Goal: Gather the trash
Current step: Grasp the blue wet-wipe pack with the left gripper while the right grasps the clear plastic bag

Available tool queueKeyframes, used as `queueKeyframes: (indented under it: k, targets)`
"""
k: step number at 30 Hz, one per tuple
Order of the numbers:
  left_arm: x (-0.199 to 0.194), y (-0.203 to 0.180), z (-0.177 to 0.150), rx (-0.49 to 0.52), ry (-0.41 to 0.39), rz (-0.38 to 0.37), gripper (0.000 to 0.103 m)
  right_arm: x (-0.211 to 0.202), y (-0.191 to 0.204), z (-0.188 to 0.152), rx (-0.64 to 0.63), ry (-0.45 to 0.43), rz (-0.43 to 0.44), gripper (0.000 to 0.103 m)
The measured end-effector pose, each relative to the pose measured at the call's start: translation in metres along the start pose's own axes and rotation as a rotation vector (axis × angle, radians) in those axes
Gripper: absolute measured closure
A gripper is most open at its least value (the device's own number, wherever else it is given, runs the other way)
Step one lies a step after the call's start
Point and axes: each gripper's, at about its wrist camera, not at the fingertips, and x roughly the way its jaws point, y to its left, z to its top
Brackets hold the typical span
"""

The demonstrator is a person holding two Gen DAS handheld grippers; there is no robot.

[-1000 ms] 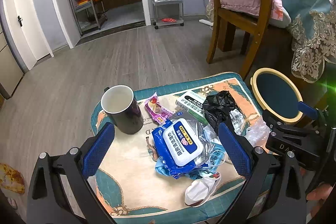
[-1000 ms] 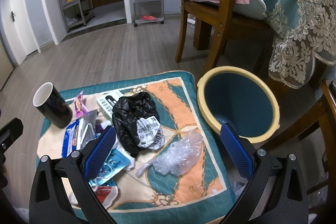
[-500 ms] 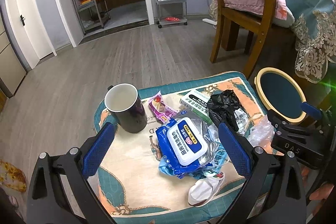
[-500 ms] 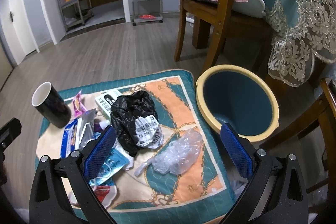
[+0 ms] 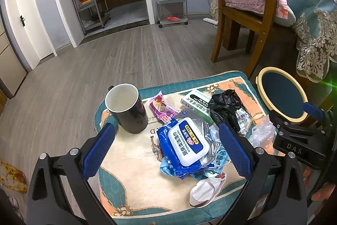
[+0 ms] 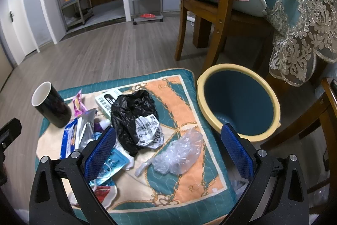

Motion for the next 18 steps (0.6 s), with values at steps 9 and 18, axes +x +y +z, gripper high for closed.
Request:
queueKeyframes:
  k: [9, 18]
  targets:
    - [0.021, 0.007, -0.002, -0.001, 0.037, -0.049, 0.006, 0.023, -0.025, 0.000, 0.108, 0.057, 0.014, 0.004]
    - [0.060, -0.004, -0.021, 0.022, 0.153, -0.060, 0.006, 0.055, -0.044, -0.016, 0.214, 0.189, 0.090, 0.004]
